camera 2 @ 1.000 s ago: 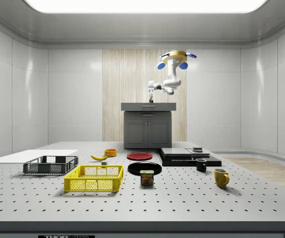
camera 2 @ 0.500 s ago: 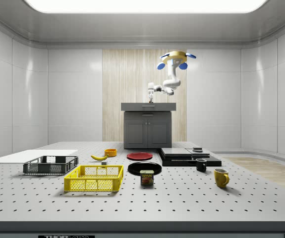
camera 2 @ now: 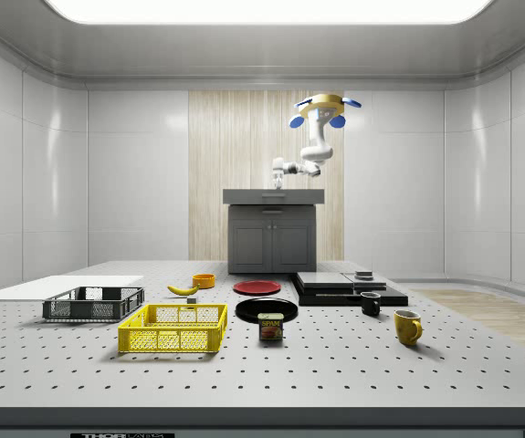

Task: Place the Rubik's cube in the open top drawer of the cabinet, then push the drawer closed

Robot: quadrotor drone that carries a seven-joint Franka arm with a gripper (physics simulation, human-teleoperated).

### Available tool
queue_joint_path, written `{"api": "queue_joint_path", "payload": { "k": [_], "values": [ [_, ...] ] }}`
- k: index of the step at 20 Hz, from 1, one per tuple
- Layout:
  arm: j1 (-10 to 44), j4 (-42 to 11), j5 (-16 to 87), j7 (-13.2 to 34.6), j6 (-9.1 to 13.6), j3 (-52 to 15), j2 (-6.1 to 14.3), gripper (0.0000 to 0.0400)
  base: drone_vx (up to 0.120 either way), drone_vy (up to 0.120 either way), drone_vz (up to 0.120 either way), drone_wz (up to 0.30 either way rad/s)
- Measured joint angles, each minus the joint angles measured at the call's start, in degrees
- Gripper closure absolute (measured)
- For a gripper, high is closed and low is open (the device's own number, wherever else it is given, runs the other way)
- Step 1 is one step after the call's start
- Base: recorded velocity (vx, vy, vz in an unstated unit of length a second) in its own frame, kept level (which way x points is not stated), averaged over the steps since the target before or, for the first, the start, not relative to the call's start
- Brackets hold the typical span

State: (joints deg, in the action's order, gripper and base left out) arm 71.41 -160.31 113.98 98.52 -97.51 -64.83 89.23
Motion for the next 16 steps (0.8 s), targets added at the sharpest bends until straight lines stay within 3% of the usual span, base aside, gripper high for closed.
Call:
{"api": "queue_joint_path", "payload": {
  "k": [6,11,16],
  "values": [
    [0.5,1.3,2.9,-0.1,-0.6,2.9,-0.9,0.0075,0.000,0.000,0.000,0.000],
    [0.3,1.3,3.3,-0.4,-0.2,3.2,-1.4,0.0023,0.000,0.000,0.000,0.000],
    [-0.5,0.3,1.7,-0.6,1.2,1.2,-1.7,0.0007,-0.024,0.016,0.112,0.000]
  ]
}}
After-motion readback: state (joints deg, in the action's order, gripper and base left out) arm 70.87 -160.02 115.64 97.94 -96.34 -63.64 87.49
